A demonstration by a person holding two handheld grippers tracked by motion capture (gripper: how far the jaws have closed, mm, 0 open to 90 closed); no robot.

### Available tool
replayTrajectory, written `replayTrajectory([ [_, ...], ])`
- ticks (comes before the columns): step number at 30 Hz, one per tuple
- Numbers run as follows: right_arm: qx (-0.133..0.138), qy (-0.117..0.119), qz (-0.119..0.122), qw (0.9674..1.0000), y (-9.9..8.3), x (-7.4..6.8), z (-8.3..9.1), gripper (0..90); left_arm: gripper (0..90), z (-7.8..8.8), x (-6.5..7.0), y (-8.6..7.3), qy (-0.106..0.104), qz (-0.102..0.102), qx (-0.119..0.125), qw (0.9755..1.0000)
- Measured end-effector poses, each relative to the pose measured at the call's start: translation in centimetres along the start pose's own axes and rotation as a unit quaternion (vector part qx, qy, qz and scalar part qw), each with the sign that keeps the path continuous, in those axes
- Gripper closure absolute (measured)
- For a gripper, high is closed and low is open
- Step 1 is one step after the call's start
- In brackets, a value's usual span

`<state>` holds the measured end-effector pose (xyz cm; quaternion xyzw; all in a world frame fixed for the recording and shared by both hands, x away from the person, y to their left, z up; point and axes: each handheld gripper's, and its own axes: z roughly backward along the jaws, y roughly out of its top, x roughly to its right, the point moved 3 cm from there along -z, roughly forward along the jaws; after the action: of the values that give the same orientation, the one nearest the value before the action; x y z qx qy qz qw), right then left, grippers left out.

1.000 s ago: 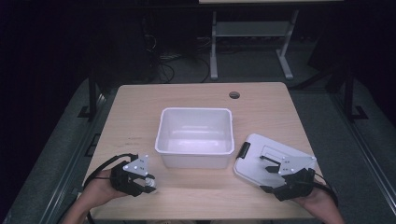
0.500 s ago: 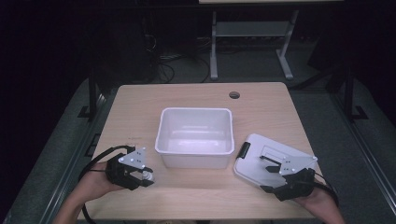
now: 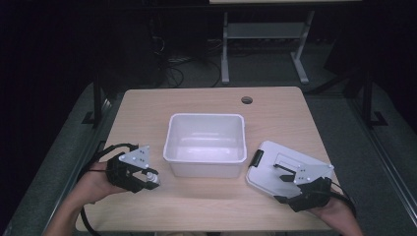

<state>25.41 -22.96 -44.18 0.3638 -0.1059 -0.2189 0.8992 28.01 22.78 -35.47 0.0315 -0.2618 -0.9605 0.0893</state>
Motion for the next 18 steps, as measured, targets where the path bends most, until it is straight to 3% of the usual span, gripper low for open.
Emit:
replayTrajectory([
  [18, 0.002, 0.005, -0.002, 1.0, 0.2, -0.2, -0.1, 31.0, 60.1, 2.2, -1.3, 2.1, 0.002, -0.006, -0.001, 1.0],
])
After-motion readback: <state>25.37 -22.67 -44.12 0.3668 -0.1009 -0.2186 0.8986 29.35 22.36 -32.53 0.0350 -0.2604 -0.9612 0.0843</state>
